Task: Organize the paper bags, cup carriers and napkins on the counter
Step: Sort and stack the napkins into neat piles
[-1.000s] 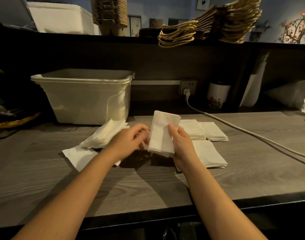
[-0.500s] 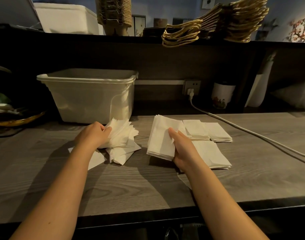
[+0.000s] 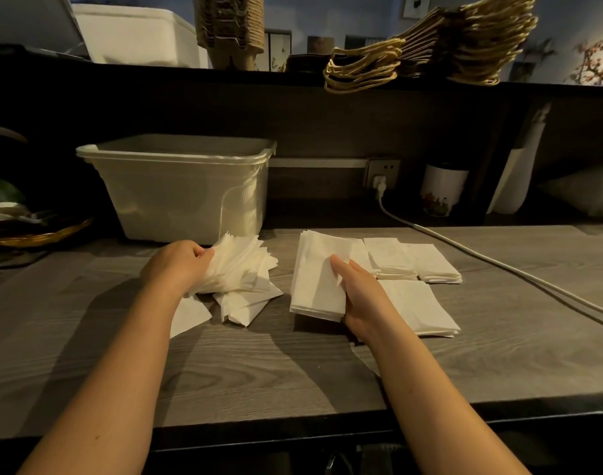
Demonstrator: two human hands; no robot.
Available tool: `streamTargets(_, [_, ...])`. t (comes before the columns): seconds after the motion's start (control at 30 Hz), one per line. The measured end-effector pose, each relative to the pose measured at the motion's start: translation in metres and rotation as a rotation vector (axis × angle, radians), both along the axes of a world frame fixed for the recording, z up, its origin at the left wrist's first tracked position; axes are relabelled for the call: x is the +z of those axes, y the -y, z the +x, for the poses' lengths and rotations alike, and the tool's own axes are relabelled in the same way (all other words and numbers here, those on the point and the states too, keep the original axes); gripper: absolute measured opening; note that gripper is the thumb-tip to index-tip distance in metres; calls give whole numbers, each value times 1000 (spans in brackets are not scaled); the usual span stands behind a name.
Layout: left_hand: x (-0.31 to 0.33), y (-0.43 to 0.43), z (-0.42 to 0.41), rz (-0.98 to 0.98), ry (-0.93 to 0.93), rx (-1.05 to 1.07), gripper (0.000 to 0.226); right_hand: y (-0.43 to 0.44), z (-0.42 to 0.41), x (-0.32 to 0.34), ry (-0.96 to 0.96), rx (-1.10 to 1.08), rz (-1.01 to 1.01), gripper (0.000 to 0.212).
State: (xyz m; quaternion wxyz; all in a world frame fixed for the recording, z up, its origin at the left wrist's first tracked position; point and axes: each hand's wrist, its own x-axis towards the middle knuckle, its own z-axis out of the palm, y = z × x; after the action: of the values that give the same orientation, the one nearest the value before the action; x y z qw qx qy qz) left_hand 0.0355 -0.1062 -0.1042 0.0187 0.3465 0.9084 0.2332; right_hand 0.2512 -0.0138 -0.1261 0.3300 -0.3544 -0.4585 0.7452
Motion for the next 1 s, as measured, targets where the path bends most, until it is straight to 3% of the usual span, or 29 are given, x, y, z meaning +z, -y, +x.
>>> streamTargets(0.3, [3,4,-5,-20,-83,-38,22,1,0,0,21,7,6,24])
streamTargets(0.6, [2,0,-6,-72,-114,60,28,1,-1,0,24,23,-19,25])
streamTargets(0.77, [6,5,-1,300,-87,121,27,3,0,2,23,26,-23,31])
streamTargets(0.93, [13,-3,14,604,54,-56,24,5,-1,3,-7,38,-91,33])
streamTargets(1.0, [11,-6,26,626,-31,-122,21,7,-2,4,-46,51,-135,30])
